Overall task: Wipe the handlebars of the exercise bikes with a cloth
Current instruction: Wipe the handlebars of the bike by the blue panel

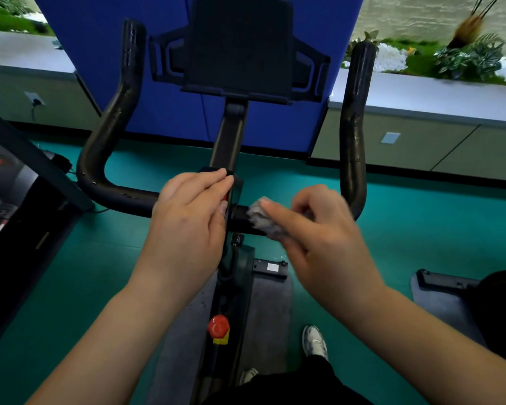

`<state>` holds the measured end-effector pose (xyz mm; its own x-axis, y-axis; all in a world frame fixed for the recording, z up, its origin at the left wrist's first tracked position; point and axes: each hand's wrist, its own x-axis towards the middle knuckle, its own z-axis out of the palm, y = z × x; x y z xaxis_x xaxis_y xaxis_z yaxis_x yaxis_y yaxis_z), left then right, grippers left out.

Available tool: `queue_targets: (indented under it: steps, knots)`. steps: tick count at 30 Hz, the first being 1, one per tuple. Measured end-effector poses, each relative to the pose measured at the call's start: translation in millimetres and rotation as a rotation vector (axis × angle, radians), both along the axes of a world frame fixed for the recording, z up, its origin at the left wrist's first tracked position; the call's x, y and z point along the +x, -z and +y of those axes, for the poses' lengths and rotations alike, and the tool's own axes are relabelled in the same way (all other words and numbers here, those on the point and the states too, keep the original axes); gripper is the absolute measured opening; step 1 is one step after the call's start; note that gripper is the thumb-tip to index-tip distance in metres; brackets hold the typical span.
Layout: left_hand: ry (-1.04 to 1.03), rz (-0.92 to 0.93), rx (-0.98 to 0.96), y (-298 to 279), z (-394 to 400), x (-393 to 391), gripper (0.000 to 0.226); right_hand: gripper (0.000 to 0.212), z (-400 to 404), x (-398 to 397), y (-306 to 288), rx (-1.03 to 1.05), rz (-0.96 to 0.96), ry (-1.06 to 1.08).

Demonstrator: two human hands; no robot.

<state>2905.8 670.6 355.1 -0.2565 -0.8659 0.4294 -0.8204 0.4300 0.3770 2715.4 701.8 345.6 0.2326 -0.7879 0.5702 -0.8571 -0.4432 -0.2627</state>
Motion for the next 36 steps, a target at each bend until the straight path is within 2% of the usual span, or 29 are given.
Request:
queue_targets:
  steps: [3, 6, 10, 13, 18, 22, 25, 29, 36]
  knots:
    - [-0.007, 0.003, 0.005, 0, 1, 0, 0.037, 0.03, 14, -20, 5, -0.04, -0.061, 0.056]
    - [-0.02, 0.005, 0.01, -1, 1, -1, 0.037, 0.032, 14, -4, 9, -0.047, -0.082, 0.045]
    - [-0.003, -0.011, 0.015, -2, -1, 1, 0.038, 0.028, -3, 35, 4, -0.004, -0.033, -0.043]
    - [0.011, -0.001, 0.017, -3, -1, 2, 0.038, 0.029, -2, 23, 0, 0.011, 0.013, -0.076]
    - [-0.007, 0.036, 0.025, -2, 1, 1, 0.038, 0.035, 17, -17, 5, -0.01, 0.0, 0.039]
    - [-0.012, 0.038, 0.017, -2, 1, 1, 0.037, 0.027, 7, 6, 4, -0.006, -0.045, 0.027]
    - [-0.003, 0.04, 0.021, -3, 0, 2, 0.037, 0.025, -11, 26, -6, 0.106, -0.029, 0.014]
    - [0.007, 0.047, 0.011, -2, 0, 2, 0.036, 0.025, -18, 11, -17, 0.263, 0.005, -0.063]
    - [-0.007, 0.071, -0.006, -1, -1, 1, 0.035, 0.021, -37, 23, -34, 0.46, 0.059, -0.026]
